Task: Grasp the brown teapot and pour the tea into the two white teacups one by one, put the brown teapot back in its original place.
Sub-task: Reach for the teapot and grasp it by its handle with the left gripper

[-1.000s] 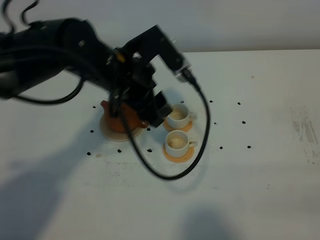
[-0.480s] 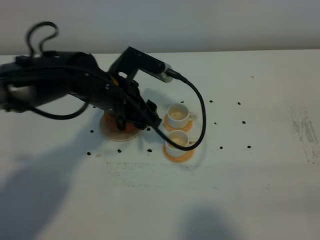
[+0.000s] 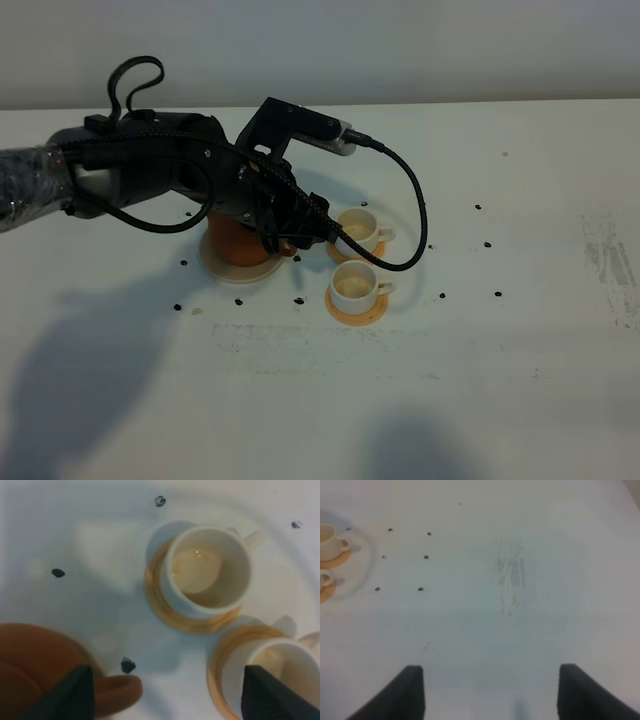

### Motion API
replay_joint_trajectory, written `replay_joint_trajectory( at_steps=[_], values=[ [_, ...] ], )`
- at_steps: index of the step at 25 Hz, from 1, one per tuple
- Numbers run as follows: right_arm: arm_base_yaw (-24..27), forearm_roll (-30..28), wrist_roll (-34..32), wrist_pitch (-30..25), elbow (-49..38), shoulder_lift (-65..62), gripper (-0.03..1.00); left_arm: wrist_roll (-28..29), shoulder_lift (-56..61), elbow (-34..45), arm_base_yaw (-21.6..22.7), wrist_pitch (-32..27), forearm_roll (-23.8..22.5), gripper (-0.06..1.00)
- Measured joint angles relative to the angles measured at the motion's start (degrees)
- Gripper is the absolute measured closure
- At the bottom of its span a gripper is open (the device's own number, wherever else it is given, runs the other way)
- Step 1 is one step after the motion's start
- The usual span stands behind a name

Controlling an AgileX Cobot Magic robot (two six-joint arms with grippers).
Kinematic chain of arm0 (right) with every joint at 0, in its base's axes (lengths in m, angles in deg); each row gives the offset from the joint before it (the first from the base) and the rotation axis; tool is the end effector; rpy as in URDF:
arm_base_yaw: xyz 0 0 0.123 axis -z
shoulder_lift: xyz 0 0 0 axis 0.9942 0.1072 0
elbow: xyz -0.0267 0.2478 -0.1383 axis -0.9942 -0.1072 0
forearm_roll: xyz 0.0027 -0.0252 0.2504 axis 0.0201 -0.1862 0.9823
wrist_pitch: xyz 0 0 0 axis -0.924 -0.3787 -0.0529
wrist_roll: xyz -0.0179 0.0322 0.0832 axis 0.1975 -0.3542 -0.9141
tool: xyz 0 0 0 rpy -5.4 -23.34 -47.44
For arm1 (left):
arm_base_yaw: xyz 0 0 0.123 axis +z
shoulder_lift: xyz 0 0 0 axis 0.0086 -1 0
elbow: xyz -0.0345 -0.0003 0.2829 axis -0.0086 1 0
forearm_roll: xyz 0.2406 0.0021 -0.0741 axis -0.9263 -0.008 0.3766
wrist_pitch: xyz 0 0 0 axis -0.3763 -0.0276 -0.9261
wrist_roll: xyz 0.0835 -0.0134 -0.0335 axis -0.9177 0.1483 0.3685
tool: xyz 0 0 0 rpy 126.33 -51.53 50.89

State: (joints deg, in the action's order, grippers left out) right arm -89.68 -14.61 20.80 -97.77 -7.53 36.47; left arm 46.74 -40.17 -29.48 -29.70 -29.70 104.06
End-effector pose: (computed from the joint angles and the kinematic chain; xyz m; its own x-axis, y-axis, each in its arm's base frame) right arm -0.0107 0.0015 0.2791 -0.4734 -0.0520 -0.8793 -0.1279 0.9917 0.0102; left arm 0.3742 -0.2190 0.1718 -0.6848 0.4055 -0.6055 0.5493 0.8333 -0.0631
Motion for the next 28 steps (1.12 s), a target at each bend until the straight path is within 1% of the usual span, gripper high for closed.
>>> replay_joint_trajectory(
  at_steps=[7, 11, 18, 28],
  values=[
    [0.0, 0.0, 0.0, 0.0, 0.0, 0.0, 0.42, 0.4, -1.6, 0.0, -0.4, 3.7, 0.1, 0.35],
    [0.0, 0.0, 0.0, 0.0, 0.0, 0.0, 0.42, 0.4, -2.5, 0.0, -1.2, 5.3, 1.3, 0.35],
    [0.0, 0.0, 0.0, 0.0, 0.0, 0.0, 0.42, 0.4, -2.7, 0.0, -1.7, 5.8, 1.5, 0.35],
    [0.0, 0.0, 0.0, 0.0, 0.0, 0.0, 0.42, 0.4, -3.6, -0.1, -1.7, 4.4, 1.5, 0.35]
  ],
)
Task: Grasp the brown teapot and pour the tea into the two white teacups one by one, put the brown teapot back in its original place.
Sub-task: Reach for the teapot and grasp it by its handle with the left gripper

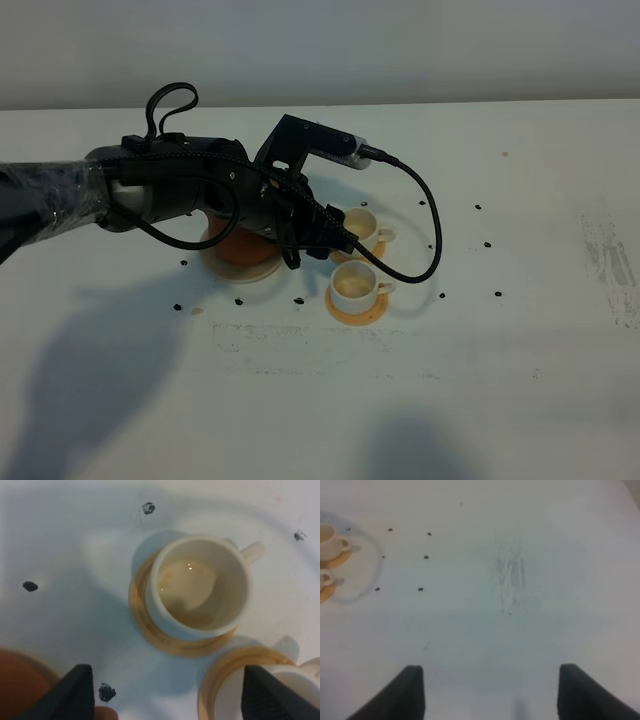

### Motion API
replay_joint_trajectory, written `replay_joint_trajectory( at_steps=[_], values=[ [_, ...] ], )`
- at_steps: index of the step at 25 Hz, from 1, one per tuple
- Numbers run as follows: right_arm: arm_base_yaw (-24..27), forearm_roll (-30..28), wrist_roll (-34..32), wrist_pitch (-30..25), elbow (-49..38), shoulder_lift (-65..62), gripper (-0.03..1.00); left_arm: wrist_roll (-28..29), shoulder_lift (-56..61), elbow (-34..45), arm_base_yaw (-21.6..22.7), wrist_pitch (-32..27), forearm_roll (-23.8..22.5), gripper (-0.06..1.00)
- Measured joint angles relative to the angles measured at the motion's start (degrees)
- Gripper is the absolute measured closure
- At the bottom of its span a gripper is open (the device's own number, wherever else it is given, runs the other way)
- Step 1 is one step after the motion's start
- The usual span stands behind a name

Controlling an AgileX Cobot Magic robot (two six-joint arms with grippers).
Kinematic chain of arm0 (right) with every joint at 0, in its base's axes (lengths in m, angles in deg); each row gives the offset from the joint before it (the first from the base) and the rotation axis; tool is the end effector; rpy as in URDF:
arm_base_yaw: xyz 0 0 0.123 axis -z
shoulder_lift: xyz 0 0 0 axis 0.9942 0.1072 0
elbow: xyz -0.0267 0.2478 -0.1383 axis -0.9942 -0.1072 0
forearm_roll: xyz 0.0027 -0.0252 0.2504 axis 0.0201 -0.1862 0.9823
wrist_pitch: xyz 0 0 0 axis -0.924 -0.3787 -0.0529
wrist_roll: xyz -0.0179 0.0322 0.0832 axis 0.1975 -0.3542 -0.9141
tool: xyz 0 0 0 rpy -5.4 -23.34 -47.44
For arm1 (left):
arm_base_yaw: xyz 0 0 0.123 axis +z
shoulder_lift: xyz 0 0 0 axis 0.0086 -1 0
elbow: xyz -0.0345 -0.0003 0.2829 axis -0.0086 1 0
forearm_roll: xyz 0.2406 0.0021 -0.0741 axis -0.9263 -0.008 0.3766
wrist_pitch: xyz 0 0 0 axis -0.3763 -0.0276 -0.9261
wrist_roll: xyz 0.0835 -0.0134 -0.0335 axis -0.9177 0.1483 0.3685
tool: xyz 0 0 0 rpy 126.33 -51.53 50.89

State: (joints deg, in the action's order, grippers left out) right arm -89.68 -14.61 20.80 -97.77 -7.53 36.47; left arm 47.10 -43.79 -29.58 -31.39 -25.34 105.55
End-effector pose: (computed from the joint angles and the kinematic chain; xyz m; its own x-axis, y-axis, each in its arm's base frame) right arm -0.0107 0.0015 0.2791 -0.4734 -0.0520 -0.8793 -0.1279 0.9917 0.0102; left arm 0.3752 -0.2332 0.1487 -0.6860 0.3899 -0.6143 0.5431 0.8363 -0.0756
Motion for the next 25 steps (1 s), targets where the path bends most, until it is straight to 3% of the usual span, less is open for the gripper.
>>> replay_joint_trajectory(
  at_steps=[25],
  values=[
    [0.0, 0.0, 0.0, 0.0, 0.0, 0.0, 0.42, -1.5, 1.3, -0.5, 0.6, -6.4, 0.0, 0.35]
  ],
)
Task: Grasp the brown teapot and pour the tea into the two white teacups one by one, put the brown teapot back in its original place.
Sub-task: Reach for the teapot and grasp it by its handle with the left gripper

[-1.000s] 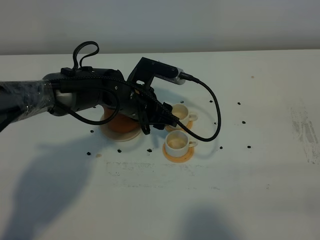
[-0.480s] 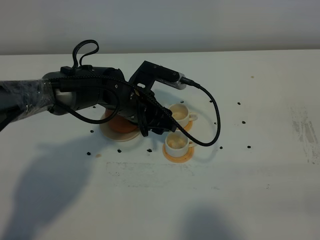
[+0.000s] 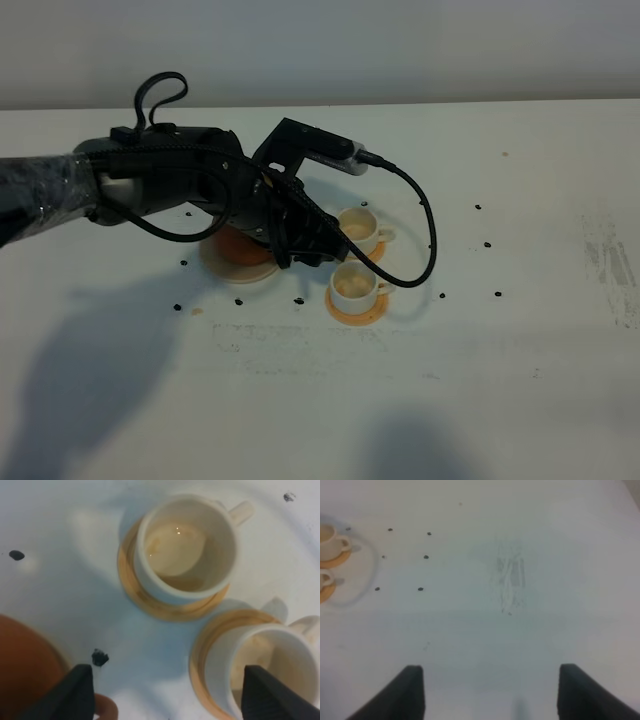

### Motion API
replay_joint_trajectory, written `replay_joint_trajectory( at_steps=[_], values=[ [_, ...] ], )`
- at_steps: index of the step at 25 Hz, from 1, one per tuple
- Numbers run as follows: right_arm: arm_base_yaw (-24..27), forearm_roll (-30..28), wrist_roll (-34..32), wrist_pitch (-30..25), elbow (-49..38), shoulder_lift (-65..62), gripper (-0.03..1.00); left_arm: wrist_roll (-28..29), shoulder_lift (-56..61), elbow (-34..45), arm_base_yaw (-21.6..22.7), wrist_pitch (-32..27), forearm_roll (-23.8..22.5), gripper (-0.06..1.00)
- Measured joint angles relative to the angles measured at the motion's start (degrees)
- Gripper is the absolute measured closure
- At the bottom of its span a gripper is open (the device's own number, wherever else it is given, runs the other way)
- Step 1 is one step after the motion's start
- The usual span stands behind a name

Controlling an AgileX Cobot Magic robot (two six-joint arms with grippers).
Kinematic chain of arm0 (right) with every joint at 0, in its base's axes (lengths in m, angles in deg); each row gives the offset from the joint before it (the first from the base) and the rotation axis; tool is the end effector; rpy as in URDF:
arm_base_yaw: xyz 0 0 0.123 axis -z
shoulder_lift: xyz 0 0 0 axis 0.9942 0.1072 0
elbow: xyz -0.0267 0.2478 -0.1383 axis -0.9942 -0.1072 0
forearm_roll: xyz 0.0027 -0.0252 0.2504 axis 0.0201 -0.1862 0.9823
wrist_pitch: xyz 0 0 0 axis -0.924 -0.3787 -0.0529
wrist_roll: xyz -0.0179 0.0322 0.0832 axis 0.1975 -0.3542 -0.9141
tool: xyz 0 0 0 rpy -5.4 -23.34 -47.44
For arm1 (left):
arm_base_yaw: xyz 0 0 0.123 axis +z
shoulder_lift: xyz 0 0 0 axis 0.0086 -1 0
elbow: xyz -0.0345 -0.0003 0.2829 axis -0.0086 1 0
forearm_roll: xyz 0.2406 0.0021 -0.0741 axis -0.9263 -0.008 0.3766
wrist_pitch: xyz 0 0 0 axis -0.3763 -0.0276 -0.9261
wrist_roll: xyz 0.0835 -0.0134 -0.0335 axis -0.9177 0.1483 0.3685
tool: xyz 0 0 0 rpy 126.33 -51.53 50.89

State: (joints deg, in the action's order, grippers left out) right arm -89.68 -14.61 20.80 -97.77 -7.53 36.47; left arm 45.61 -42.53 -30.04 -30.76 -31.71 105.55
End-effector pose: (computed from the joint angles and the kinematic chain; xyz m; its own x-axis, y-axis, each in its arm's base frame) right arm -0.0107 0.0015 0.2791 -0.4734 -0.0520 -0.8793 -0.1279 0.9917 0.0102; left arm 0.3702 -0.2279 0.1550 -0.7092 0.4354 -0.5545 0.5680 0.8188 -0.0835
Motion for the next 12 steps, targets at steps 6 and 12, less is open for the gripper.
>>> replay_joint_trajectory(
  at_steps=[6, 12],
  values=[
    [0.0, 0.0, 0.0, 0.0, 0.0, 0.0, 0.42, -0.2, 0.1, 0.0, 0.2, -1.2, 0.0, 0.35],
    [0.0, 0.0, 0.0, 0.0, 0.0, 0.0, 0.42, -0.9, 0.2, 0.0, 0.2, -2.9, -0.1, 0.35]
  ],
)
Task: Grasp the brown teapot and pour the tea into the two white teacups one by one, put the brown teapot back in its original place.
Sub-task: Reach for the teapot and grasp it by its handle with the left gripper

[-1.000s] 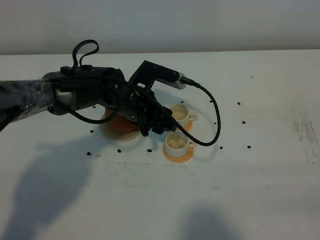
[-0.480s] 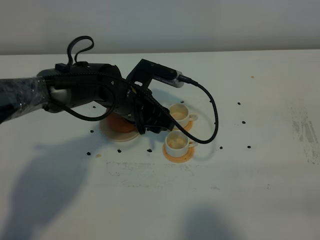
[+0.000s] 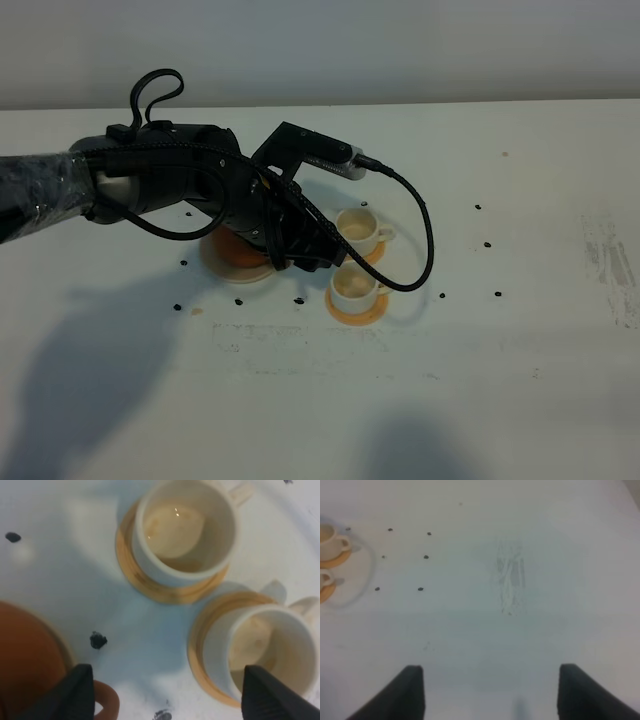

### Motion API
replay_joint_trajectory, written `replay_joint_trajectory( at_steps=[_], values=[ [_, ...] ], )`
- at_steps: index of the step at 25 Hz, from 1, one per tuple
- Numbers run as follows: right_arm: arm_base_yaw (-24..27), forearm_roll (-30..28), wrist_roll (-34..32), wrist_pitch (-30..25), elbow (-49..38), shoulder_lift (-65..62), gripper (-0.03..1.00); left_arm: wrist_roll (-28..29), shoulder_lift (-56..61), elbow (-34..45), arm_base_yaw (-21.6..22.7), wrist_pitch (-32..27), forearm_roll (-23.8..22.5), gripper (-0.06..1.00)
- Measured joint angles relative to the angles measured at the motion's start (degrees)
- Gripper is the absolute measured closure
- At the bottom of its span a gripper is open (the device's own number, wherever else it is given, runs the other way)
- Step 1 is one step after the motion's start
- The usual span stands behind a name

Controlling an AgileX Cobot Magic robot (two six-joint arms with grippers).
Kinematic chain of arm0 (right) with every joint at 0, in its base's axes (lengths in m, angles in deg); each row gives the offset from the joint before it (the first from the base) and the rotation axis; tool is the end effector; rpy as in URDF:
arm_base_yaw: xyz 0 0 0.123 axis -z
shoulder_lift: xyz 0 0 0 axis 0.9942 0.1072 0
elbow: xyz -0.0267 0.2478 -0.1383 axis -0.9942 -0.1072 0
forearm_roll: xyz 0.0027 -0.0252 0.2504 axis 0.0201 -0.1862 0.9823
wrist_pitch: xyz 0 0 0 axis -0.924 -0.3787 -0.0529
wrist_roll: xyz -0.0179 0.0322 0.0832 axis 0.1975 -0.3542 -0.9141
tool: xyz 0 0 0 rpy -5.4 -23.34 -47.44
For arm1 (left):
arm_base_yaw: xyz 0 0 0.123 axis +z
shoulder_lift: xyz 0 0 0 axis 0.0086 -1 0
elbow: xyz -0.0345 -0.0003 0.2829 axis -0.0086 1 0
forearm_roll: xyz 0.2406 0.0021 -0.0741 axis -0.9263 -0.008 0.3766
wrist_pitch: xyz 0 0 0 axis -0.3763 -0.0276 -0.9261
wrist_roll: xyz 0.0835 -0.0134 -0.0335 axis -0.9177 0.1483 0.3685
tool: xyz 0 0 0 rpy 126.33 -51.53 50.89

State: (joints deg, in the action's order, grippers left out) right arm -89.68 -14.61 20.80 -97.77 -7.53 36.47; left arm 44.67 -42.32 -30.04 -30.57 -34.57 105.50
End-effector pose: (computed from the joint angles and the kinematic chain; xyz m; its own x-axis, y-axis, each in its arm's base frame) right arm -0.0107 0.0015 0.2791 -0.4734 -0.0520 -0.8793 -0.1279 0.9917 0.0102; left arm 0.3670 -0.2257 0.1544 -0.7181 0.4637 -0.5189 0.5836 0.8075 -0.0861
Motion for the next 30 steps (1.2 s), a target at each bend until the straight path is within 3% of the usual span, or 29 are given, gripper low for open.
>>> replay_joint_trajectory(
  at_steps=[30],
  values=[
    [0.0, 0.0, 0.0, 0.0, 0.0, 0.0, 0.42, -6.2, 0.2, 0.0, 2.1, -3.1, 0.1, 0.35]
  ],
)
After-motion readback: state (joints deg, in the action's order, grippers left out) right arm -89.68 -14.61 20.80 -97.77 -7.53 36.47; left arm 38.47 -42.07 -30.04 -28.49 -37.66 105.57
